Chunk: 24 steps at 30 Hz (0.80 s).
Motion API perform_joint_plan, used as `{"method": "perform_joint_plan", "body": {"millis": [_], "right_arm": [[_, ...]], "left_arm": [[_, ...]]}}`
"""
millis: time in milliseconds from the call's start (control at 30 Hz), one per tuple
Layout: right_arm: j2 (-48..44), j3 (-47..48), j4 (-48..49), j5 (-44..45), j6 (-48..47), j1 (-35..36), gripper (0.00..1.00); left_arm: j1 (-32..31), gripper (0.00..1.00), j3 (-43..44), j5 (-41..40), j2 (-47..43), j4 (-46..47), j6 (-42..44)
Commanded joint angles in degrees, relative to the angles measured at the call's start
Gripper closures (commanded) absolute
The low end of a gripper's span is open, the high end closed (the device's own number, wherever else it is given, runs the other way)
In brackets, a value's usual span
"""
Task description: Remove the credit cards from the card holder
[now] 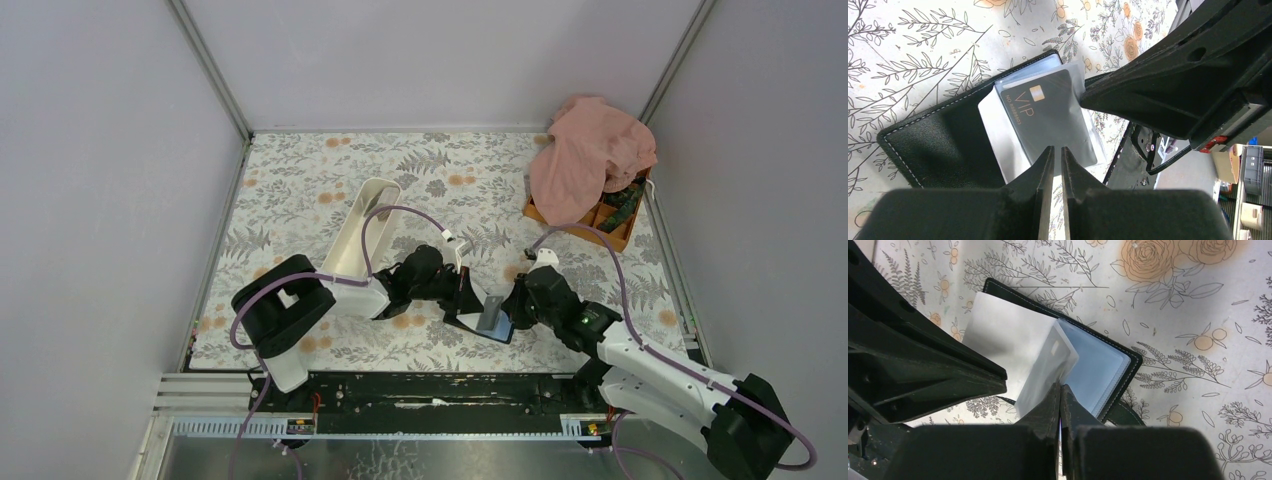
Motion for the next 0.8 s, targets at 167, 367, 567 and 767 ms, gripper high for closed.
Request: {"method": "perform_joint_plan", "body": {"millis": [167,367,567,767], "right_arm": [[0.1,-0.8,-1.4,1.3,-0.4,0.1,1.00],[-0.7,0.9,-0.1,0.1,-1.3,0.1,1.00],[-0.9,2.1,-1.4,0.5,-2.4,0.1,1.00],[-1.4,1.7,-3.7,0.8,-2.8,0.0,1.00]], "left_arm": [[0.0,0.84,-1.1,1.2,0.4,4.6,0.5],[0.5,0.84,-1.8,1.8,0.2,5.5,0.2],[0.8,0.84,-2.6,1.7,-0.8,5.5,0.4],[0.9,0.84,-3.0,1.9,-1.0,6.1,0.2]]}}
